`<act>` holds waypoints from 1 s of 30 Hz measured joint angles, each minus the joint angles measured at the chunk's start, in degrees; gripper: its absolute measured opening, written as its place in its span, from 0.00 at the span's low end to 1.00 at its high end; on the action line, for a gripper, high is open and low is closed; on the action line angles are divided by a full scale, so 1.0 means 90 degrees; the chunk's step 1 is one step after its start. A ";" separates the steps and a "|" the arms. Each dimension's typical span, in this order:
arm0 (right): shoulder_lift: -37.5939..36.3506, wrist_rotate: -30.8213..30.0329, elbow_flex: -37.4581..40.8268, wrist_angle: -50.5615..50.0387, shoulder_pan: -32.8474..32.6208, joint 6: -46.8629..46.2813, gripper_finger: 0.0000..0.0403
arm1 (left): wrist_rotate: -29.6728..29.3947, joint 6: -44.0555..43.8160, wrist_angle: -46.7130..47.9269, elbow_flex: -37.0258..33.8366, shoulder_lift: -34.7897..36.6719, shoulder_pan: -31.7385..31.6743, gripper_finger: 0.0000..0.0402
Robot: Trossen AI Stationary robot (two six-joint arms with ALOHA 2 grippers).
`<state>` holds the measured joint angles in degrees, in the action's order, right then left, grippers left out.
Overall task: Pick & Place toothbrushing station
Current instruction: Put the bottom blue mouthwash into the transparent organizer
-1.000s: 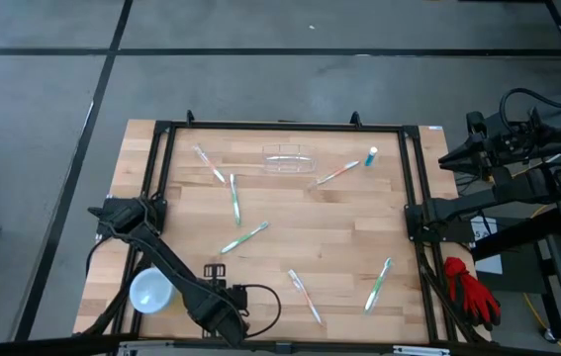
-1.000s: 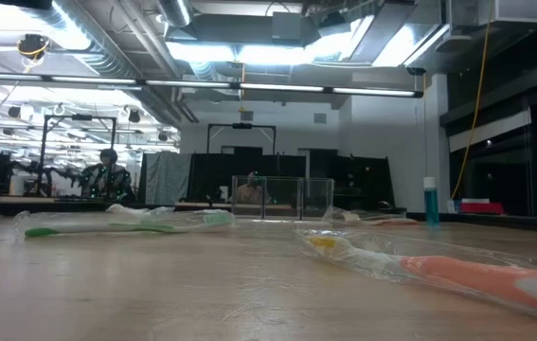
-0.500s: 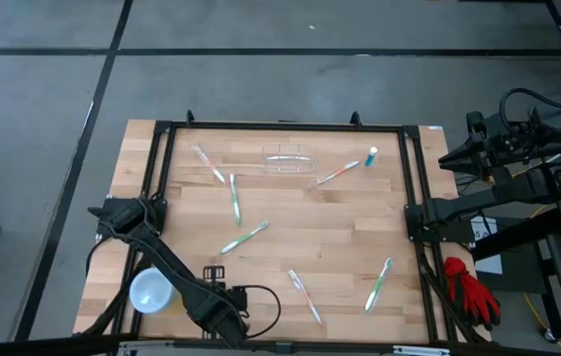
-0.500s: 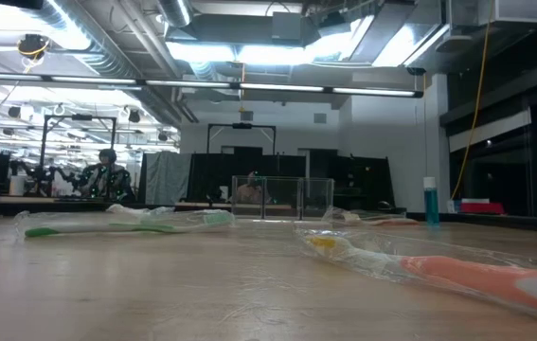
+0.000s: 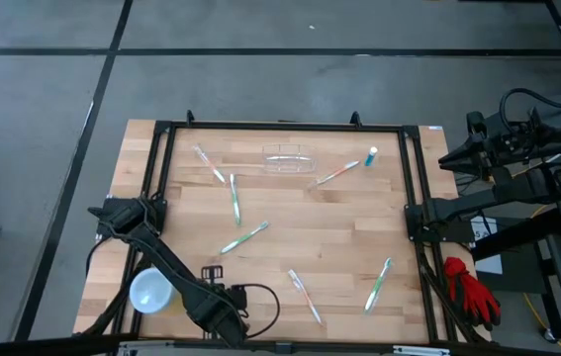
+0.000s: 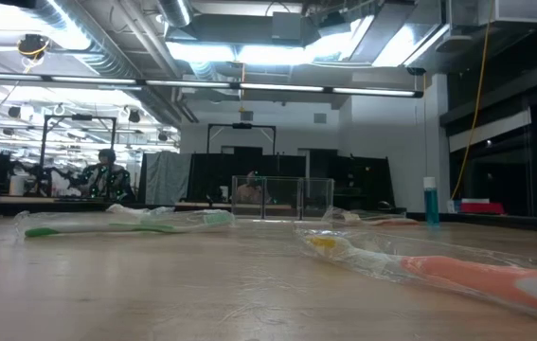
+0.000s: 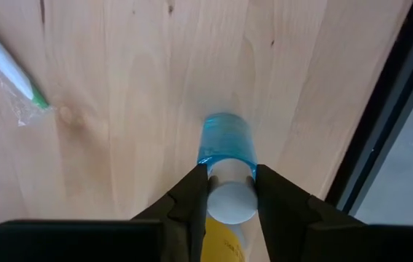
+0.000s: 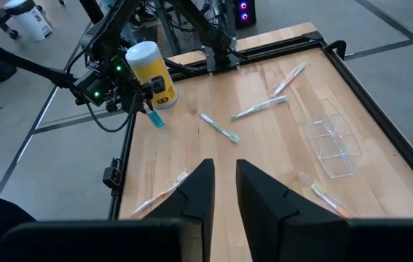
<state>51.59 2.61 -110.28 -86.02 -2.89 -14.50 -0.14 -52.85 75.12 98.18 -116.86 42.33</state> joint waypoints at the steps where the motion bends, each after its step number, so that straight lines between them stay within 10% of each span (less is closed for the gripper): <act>1: 0.0000 0.0000 0.0000 -0.0002 0.0000 0.0000 0.15 | -0.0016 -0.0054 0.0001 -0.0001 0.0000 -0.0003 0.24; 18: 0.0000 0.0013 0.0000 -0.0001 0.0002 0.0000 0.15 | -0.1827 0.0613 0.0553 0.1165 0.0000 -0.1315 0.23; 30: 0.0000 0.0333 0.0000 0.0000 0.0000 -0.0002 0.15 | -0.3409 0.3783 0.0516 0.2017 0.0150 -0.4087 0.23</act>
<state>51.59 5.61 -110.28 -86.02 -2.89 -14.52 -30.82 -18.80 79.77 116.33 -115.51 5.54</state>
